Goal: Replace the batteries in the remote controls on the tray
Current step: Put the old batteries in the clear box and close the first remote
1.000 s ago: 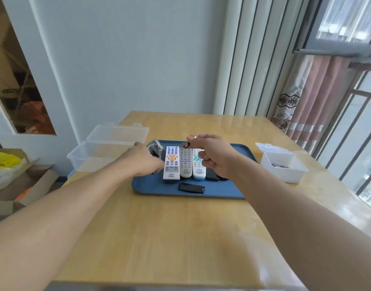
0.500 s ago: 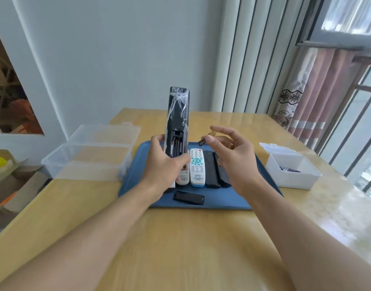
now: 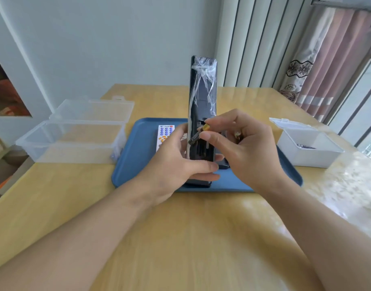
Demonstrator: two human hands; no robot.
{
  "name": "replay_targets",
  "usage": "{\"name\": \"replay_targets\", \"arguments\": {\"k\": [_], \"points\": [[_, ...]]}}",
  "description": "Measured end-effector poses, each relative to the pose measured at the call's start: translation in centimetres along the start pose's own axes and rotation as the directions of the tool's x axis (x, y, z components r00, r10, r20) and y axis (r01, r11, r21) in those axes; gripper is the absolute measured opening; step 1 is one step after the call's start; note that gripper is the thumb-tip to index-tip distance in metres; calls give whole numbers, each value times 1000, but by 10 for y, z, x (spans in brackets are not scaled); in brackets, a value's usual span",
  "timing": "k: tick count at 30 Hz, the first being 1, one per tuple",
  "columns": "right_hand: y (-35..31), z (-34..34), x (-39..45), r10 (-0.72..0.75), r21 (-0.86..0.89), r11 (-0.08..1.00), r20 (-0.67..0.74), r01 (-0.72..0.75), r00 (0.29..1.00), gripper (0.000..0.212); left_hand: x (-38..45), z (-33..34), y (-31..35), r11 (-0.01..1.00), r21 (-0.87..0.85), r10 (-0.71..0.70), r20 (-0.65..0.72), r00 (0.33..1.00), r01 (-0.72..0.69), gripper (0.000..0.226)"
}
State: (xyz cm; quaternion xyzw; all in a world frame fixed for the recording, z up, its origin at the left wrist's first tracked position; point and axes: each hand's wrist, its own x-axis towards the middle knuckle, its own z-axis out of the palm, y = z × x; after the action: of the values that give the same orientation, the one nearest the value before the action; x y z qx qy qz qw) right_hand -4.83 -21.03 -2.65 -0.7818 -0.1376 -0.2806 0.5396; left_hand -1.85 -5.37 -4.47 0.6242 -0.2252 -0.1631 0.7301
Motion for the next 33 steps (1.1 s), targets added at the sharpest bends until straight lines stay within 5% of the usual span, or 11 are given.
{"name": "replay_targets", "arguments": {"k": [6, 15, 26, 33], "points": [[0, -5, 3, 36, 61, 998, -10, -36, 999, 13, 0, -7, 9, 946, -314, -67, 67, 996, 85, 51], [3, -4, 0, 18, 31, 999, -89, -15, 996, 16, 3, -12, 9, 961, -277, -37, -68, 997, 17, 52], [9, 2, -5, -194, -303, 935, -4, 184, 981, 10, 5, -13, 4, 913, -407, -28, -147, 989, -35, 37], [9, 7, -6, -164, -290, 944, -4, 155, 986, 19, 2, -11, 4, 946, -318, 14, -134, 991, -56, 35]]}}
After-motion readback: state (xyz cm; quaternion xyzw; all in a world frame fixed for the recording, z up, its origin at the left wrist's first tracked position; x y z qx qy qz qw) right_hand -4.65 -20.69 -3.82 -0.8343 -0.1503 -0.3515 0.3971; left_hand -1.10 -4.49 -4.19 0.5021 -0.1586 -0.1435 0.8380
